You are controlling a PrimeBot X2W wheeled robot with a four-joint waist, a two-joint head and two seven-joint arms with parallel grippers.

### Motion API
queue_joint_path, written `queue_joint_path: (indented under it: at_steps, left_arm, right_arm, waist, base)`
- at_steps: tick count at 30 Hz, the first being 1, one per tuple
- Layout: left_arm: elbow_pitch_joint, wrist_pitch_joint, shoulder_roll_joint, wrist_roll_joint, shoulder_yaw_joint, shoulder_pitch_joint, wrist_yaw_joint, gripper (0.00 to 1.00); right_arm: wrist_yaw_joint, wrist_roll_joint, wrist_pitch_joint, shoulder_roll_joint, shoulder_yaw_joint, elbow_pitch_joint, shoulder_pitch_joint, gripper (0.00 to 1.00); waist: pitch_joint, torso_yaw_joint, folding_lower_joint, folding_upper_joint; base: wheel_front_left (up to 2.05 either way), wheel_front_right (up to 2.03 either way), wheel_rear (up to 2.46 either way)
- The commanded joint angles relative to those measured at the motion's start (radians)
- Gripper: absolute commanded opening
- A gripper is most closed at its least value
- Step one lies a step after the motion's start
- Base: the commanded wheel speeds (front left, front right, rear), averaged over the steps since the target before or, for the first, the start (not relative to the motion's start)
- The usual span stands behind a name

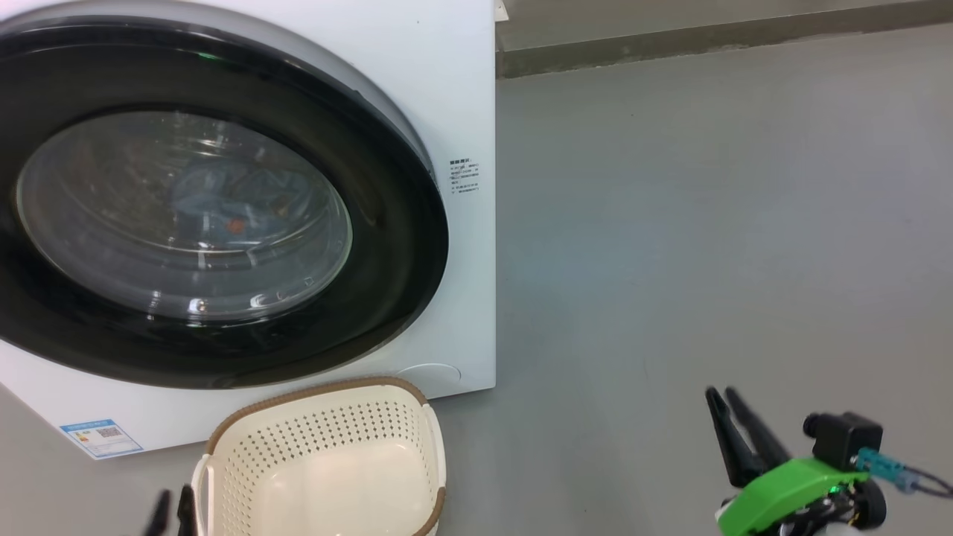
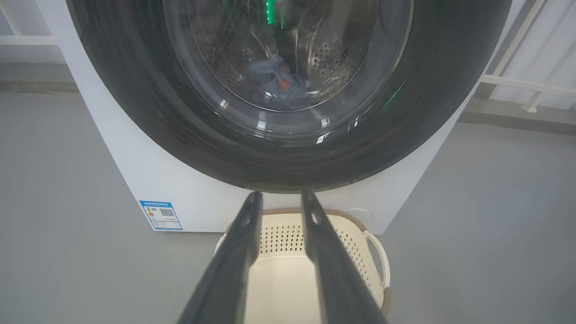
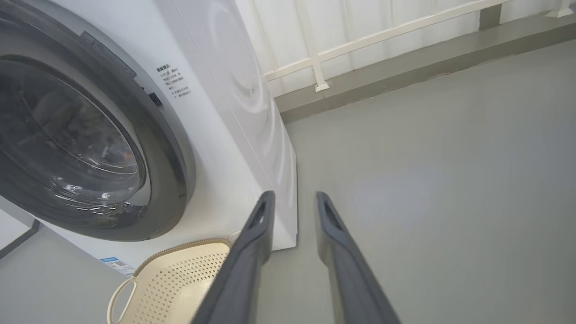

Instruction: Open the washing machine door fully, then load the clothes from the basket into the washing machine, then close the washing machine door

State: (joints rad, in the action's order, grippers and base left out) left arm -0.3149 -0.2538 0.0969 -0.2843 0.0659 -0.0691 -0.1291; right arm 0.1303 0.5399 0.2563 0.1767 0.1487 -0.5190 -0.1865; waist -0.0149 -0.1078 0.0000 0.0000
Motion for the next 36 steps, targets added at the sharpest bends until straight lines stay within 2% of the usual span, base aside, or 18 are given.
queue_joint_path:
  at_steps: [1, 5, 12, 16, 36]
  left_arm:
    - [0.0, 0.0, 0.0, -0.001, 0.0, 0.001, 0.0, 0.0]
    - [-0.043, 0.001, -0.034, -0.002, -0.01, -0.02, 0.0, 0.0]
    - [-0.035, 0.023, -0.035, -0.076, -0.005, -0.01, 0.0, 0.0]
    - [-0.032, 0.034, -0.035, -0.118, -0.004, -0.004, 0.0, 0.0]
    - [-0.015, 0.092, -0.037, -0.33, 0.005, 0.029, 0.0, 0.0]
  right_arm:
    - [0.0, 0.001, 0.0, 0.0, 0.0, 0.001, 0.0, 0.0]
    - [0.0, 0.002, -0.001, -0.021, 0.002, -0.046, 0.047, 0.0]
    - [0.0, 0.062, -0.022, -0.026, -0.013, -0.027, 0.049, 0.0]
    - [0.0, 0.096, -0.033, -0.03, -0.021, -0.017, 0.05, 0.0]
    - [0.0, 0.267, -0.092, -0.046, -0.063, 0.034, 0.055, 0.0]
  waist:
    - [0.0, 0.0, 0.0, 0.0]
    - [0.0, 0.0, 0.0, 0.0]
    - [-0.001, 0.006, 0.0023, 0.0]
    - [0.001, 0.01, 0.0002, 0.0]
    - [0.004, 0.027, 0.0001, 0.0]
  base:
    - [0.0, 0.0, 0.0]
    - [0.0, 0.0, 0.0]
    - [0.0, 0.0, 0.0]
    - [0.0, 0.0, 0.0]
    - [0.0, 0.0, 0.0]
